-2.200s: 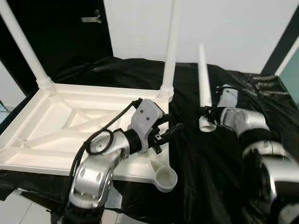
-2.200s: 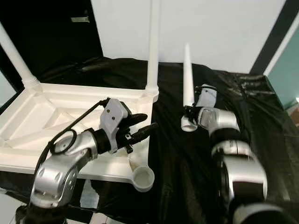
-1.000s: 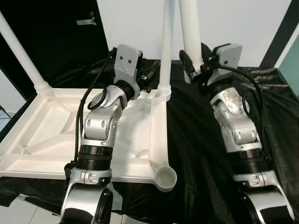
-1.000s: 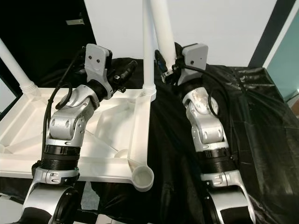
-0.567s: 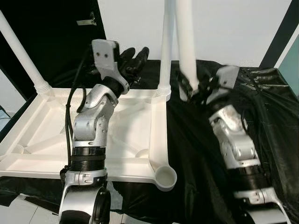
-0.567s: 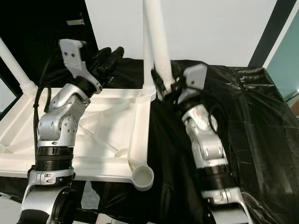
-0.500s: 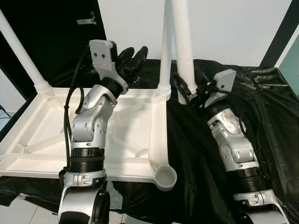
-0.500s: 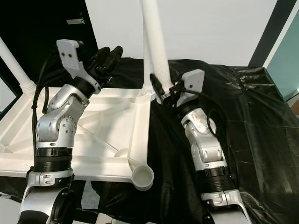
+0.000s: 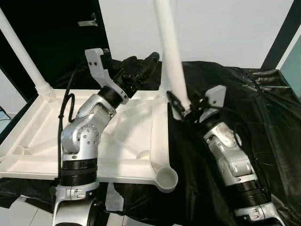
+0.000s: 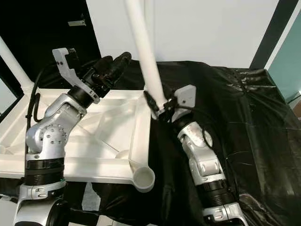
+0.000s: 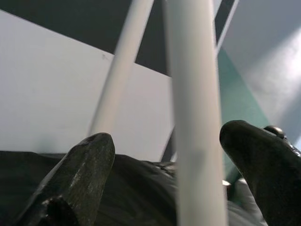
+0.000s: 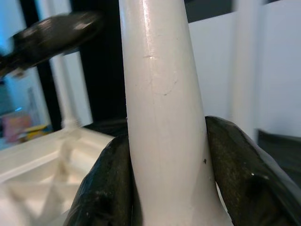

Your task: Building children table

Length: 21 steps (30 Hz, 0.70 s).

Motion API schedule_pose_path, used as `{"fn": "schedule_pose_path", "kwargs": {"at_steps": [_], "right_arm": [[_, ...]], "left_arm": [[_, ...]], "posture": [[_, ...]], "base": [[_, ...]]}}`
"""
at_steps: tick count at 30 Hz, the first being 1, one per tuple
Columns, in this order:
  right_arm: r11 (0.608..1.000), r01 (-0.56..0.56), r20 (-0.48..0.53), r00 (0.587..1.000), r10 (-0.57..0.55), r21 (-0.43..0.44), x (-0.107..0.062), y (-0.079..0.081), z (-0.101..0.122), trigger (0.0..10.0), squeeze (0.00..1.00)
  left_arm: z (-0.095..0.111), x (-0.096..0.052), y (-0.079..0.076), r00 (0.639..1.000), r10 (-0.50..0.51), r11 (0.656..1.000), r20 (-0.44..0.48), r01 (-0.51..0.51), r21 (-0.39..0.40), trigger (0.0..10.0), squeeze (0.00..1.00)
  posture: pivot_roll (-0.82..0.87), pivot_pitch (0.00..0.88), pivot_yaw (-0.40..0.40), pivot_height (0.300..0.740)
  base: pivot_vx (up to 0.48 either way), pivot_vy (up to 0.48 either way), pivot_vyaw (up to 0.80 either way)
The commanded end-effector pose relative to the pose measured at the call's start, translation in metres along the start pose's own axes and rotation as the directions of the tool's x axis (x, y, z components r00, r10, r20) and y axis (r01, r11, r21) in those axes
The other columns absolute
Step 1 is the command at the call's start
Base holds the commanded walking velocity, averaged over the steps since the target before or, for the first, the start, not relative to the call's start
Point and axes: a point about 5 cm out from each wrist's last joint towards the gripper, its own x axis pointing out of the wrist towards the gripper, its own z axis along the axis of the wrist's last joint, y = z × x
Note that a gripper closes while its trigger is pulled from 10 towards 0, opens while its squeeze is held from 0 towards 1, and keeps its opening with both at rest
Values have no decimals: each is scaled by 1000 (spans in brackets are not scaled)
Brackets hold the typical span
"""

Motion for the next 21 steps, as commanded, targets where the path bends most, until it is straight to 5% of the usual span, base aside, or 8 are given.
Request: {"fn": "schedule_pose_path", "kwargs": {"at_steps": [1, 2, 18, 19, 20, 21], "right_arm": [[999, -46, 13, 999, 46, -20, 1, 7, 2, 10000, 0], [998, -66, 5, 998, 66, -24, 0, 10, 1, 10000, 0], [980, -192, -72, 980, 188, -46, -16, 31, -16, 10000, 0], [979, -198, -79, 978, 194, -40, -17, 33, -18, 10000, 0], [979, -203, -84, 976, 199, -36, -18, 35, -20, 10000, 0], [979, -203, -84, 976, 199, -36, -18, 35, -20, 10000, 0]], "left_arm": [[2, -3, -20, 943, -332, 943, -7, 332, -22, 10000, 898], [3, -3, -21, 939, -344, 939, -9, 343, -35, 10000, 0], [17, 1, -12, 938, -345, 936, -32, 341, -88, 10000, 0], [20, 2, -9, 941, -334, 940, -47, 329, -84, 4392, 0], [22, 3, -5, 946, -320, 946, -59, 315, -72, 3294, 0], [22, 3, -5, 946, -320, 946, -59, 315, -72, 3294, 0]], "posture": [[-35, 0, 30, 740], [-36, 0, 29, 740], [-24, 0, 34, 740], [-15, 0, 39, 740], [-10, 0, 39, 740], [-10, 0, 39, 740]], "base": [[0, 0, 0], [0, 0, 0], [0, 0, 0], [0, 0, 0], [0, 0, 0], [0, 0, 0]]}}
